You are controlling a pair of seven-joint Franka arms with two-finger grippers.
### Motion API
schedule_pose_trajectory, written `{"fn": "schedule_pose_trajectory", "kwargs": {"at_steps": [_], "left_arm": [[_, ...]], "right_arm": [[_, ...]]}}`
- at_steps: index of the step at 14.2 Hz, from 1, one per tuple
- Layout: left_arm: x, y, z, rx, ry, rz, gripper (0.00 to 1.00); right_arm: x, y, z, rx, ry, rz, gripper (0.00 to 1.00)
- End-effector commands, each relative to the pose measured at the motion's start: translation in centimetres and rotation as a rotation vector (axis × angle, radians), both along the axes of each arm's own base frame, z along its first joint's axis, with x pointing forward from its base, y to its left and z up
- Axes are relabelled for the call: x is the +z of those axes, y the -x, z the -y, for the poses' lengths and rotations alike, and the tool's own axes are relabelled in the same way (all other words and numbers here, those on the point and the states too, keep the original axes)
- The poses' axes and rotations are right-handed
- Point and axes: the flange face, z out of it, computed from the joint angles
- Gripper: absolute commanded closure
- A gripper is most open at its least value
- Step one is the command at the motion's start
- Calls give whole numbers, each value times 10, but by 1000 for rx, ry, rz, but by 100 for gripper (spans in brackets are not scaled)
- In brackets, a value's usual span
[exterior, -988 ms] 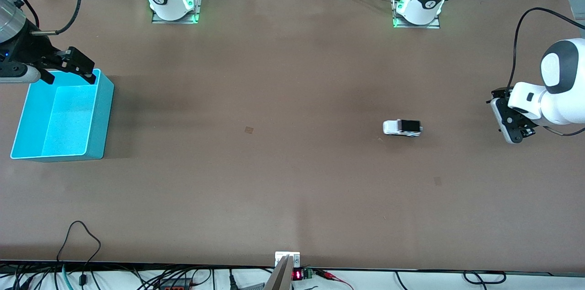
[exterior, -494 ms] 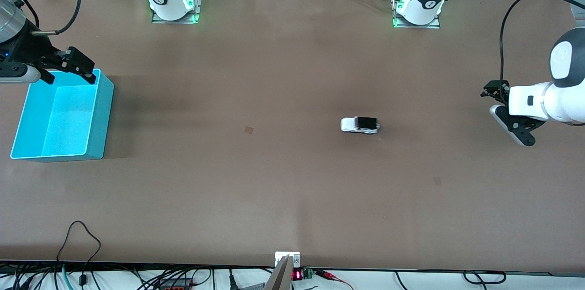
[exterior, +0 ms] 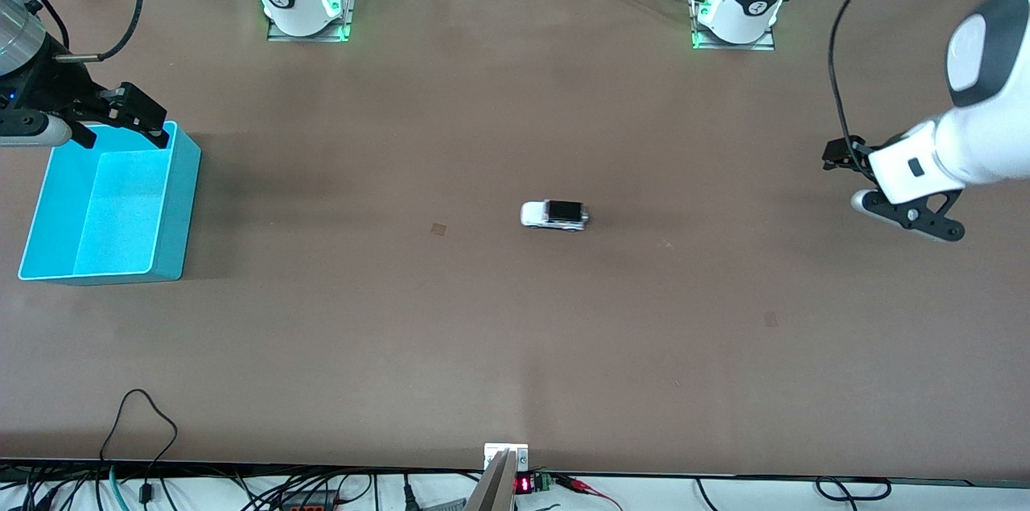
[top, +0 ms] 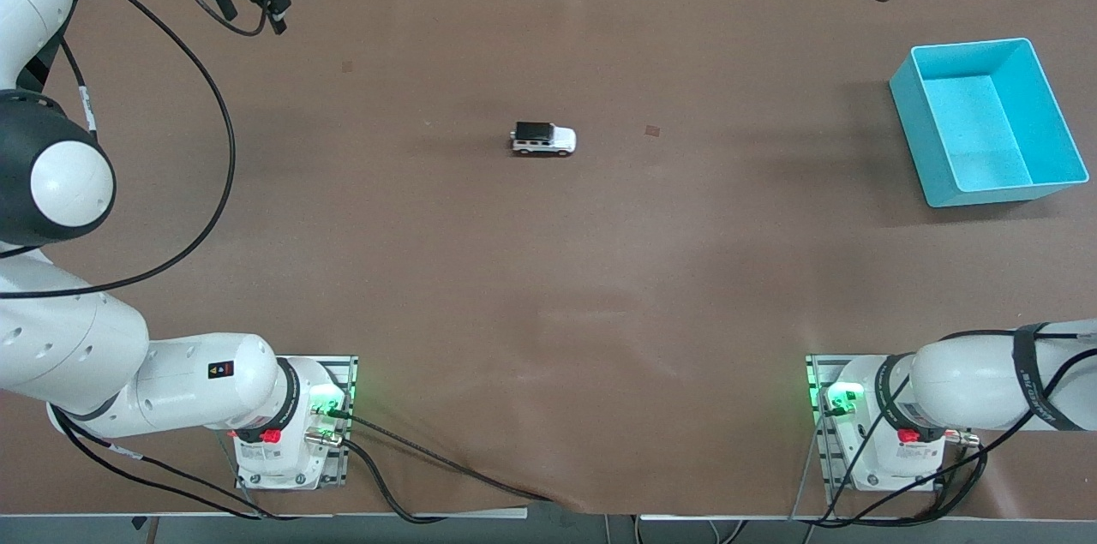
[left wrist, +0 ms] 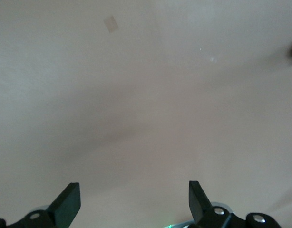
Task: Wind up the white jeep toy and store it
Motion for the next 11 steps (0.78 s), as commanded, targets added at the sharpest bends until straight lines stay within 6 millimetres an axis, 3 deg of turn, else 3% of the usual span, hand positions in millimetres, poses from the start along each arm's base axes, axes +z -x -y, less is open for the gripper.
{"fn": "schedule_pose_trajectory", "kwargs": {"at_steps": [1, 4, 6, 11], "left_arm": [[40, 14, 2, 165, -17, 95, 0], [64, 20, 6, 338, -7, 203, 0], [68, 32, 5, 369, 10, 299, 0], [67, 45, 0, 399, -9, 277, 0]], "right_arm": [[4, -1, 0, 7, -5, -4, 0], [4, -1, 0, 7, -5, -4, 0], [4, -1, 0, 7, -5, -4, 0], [4, -1, 0, 7, -5, -4, 0]]}}
